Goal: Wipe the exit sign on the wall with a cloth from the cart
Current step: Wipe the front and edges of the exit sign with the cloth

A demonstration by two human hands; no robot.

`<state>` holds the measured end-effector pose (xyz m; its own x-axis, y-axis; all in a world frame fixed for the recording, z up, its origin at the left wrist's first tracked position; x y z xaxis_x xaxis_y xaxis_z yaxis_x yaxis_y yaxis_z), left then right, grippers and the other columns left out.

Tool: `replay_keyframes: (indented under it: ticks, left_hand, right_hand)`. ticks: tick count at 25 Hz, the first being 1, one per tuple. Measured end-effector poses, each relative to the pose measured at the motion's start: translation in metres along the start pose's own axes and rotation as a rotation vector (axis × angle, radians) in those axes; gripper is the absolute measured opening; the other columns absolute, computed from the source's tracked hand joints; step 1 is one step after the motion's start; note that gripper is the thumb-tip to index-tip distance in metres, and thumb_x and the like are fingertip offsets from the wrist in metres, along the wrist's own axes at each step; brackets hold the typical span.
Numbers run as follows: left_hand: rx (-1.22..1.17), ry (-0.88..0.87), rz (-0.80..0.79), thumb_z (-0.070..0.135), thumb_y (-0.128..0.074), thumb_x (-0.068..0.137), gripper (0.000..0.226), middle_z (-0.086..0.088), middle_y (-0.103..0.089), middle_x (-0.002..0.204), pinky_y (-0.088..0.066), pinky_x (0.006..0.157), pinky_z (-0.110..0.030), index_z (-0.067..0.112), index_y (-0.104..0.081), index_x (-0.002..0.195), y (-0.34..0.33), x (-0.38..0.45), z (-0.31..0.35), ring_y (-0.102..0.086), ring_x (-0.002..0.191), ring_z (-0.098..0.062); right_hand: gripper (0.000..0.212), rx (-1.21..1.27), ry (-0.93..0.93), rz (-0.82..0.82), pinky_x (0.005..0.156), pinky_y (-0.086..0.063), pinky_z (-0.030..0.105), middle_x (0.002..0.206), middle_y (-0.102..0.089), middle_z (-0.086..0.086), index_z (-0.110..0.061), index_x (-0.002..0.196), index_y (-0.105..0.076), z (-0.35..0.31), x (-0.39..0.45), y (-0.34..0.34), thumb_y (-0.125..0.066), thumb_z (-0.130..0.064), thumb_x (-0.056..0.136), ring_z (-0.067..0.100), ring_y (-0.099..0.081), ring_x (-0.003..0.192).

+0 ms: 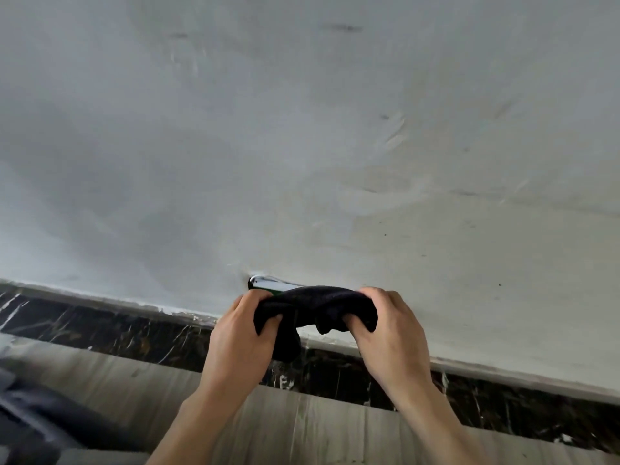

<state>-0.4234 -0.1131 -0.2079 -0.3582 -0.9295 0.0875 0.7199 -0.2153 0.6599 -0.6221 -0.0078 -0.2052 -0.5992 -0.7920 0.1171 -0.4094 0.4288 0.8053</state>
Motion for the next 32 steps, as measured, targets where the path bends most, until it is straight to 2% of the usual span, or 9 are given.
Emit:
replay_keyframes:
  ticks: [5,10,18,23,25,27,30,32]
  left_hand:
    - [-0.018,-0.023,0.024,0.020,-0.067,0.085,0.024,0.026,-0.058,0.081,-0.041,0.054,-0.005,0.038,-0.056,0.098,-0.070,0.015,-0.073,-0.056,0.073,0.013]
    - [-0.014,-0.059,0.049,0.019,-0.069,0.084,0.024,0.025,-0.058,0.081,-0.038,0.053,-0.009,0.035,-0.058,0.100,-0.113,0.022,-0.126,-0.053,0.085,0.016]
    - [-0.056,-0.104,0.051,0.019,-0.069,0.084,0.026,0.021,-0.062,0.083,-0.043,0.059,-0.005,0.040,-0.057,0.093,-0.140,0.023,-0.141,-0.054,0.085,0.015]
    - [-0.103,-0.091,0.083,0.017,-0.069,0.083,0.030,0.023,-0.062,0.080,-0.038,0.064,0.002,0.041,-0.055,0.093,-0.139,0.019,-0.140,-0.054,0.084,0.017]
    - [-0.160,-0.053,0.104,0.019,-0.070,0.082,0.034,0.025,-0.063,0.079,-0.040,0.062,0.001,0.045,-0.051,0.094,-0.139,0.015,-0.142,-0.054,0.084,0.019]
    - [-0.239,-0.019,0.121,0.020,-0.070,0.083,0.032,0.024,-0.064,0.080,-0.040,0.061,0.002,0.041,-0.049,0.095,-0.143,0.010,-0.141,-0.054,0.084,0.020]
    - [-0.291,-0.011,0.092,0.022,-0.071,0.083,0.027,0.022,-0.064,0.082,-0.040,0.061,0.002,0.037,-0.053,0.096,-0.155,0.004,-0.136,-0.055,0.084,0.018]
    - [-0.317,-0.030,0.019,0.022,-0.072,0.083,0.027,0.023,-0.066,0.083,-0.047,0.062,-0.005,0.039,-0.056,0.095,-0.161,0.002,-0.133,-0.058,0.085,0.015]
  right_hand:
    - [0.031,0.009,0.007,0.039,0.073,-0.046,0.026,0.106,-0.058,-0.013,-0.034,0.113,-0.057,0.059,0.010,-0.082,-0.066,-0.035,0.083,0.012,-0.056,0.096]
    - [0.030,0.010,0.014,0.054,0.072,-0.045,0.027,0.106,-0.059,-0.013,-0.035,0.112,-0.058,0.096,0.009,-0.140,-0.066,-0.035,0.083,0.013,-0.056,0.093]
    - [0.030,0.036,-0.001,0.089,0.062,-0.034,0.013,0.103,-0.057,-0.013,-0.035,0.113,-0.058,0.117,0.010,-0.159,-0.065,-0.034,0.084,0.009,-0.055,0.088]
    - [0.029,0.083,-0.028,0.106,0.062,-0.034,0.011,0.105,-0.053,-0.012,-0.034,0.112,-0.058,0.117,0.009,-0.160,-0.065,-0.033,0.083,0.009,-0.056,0.086]
    - [0.030,0.145,-0.061,0.115,0.062,-0.036,0.009,0.108,-0.049,-0.012,-0.035,0.112,-0.057,0.115,0.007,-0.163,-0.064,-0.034,0.083,0.007,-0.058,0.080]
    - [0.033,0.253,-0.112,0.098,0.064,-0.041,0.015,0.109,-0.049,-0.013,-0.037,0.114,-0.055,0.115,0.004,-0.170,-0.063,-0.035,0.083,0.003,-0.058,0.079]
    - [0.033,0.480,-0.205,0.049,0.080,-0.047,0.025,0.110,-0.056,-0.017,-0.043,0.113,-0.054,0.115,0.000,-0.181,-0.065,-0.037,0.083,0.001,-0.056,0.095]
    - [0.025,0.677,-0.255,-0.008,0.082,-0.050,0.027,0.107,-0.062,-0.017,-0.045,0.105,-0.059,0.113,-0.004,-0.188,-0.067,-0.037,0.083,0.001,-0.059,0.098]
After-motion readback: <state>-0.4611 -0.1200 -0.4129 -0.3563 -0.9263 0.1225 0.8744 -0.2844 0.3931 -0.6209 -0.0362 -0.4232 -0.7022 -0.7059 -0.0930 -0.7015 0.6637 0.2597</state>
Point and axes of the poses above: each hand's wrist, its own x-axis towards the middle knuckle, its own y-axis out of the back of the hand, z = x × y, the point moved 8 cm from there along x, towards the middle knuckle
